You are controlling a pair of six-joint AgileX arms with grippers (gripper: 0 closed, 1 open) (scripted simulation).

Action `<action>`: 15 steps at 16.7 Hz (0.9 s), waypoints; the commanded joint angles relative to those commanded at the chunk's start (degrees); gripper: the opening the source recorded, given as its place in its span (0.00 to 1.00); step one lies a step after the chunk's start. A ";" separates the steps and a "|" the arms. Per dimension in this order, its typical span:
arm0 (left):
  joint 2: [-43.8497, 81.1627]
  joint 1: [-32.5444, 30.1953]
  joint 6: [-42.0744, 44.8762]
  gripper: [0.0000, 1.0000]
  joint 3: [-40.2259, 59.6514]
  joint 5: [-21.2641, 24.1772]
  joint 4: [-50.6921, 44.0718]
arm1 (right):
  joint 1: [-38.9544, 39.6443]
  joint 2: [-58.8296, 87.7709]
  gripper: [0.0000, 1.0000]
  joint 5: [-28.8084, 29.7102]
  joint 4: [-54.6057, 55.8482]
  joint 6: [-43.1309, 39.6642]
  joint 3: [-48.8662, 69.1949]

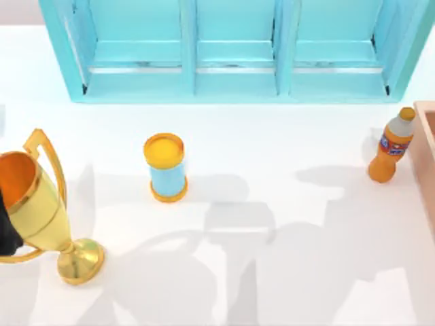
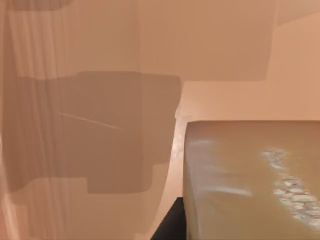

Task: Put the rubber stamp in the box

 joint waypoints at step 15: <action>0.00 0.00 0.00 1.00 0.00 0.00 0.00 | 0.00 0.00 0.90 0.00 0.00 0.00 0.00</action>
